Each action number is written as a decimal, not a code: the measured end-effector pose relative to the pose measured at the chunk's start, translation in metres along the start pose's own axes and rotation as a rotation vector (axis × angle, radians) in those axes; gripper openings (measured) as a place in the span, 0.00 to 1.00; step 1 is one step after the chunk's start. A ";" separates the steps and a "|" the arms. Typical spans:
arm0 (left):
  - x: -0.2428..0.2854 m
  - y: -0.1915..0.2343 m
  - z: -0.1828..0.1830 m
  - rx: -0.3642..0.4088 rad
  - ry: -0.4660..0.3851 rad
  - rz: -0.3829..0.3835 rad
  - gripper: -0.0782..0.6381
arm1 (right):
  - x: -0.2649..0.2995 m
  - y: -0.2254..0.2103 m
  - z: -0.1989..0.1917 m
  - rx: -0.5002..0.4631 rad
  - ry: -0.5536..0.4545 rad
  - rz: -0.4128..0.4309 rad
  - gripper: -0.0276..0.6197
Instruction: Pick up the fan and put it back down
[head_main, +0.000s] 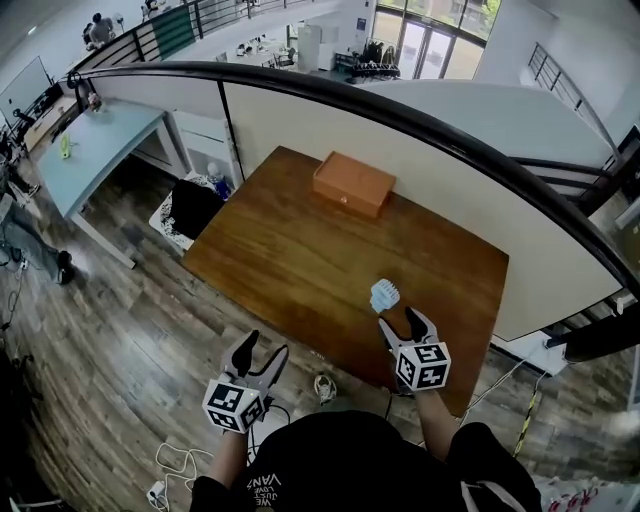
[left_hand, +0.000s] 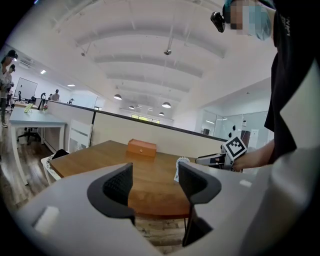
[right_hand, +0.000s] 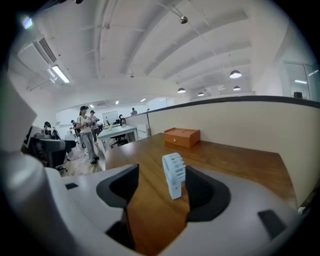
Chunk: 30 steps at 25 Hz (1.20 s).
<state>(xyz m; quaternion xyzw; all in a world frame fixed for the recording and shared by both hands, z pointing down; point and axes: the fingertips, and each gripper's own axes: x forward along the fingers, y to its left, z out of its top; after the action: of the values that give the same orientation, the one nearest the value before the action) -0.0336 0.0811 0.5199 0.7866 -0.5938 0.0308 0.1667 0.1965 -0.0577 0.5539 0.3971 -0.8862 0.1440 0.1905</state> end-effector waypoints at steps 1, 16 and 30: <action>0.008 0.002 0.003 0.000 -0.001 -0.002 0.49 | 0.007 -0.005 0.000 -0.005 0.006 -0.001 0.44; 0.085 0.036 0.017 -0.008 0.026 0.027 0.49 | 0.079 -0.026 -0.006 -0.136 0.107 0.146 0.39; 0.157 0.128 0.040 -0.009 0.078 -0.133 0.49 | 0.142 0.017 0.056 -0.226 0.126 0.171 0.33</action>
<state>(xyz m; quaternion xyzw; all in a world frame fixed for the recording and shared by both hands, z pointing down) -0.1144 -0.1063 0.5495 0.8218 -0.5334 0.0477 0.1948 0.0839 -0.1615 0.5669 0.2862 -0.9136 0.0839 0.2764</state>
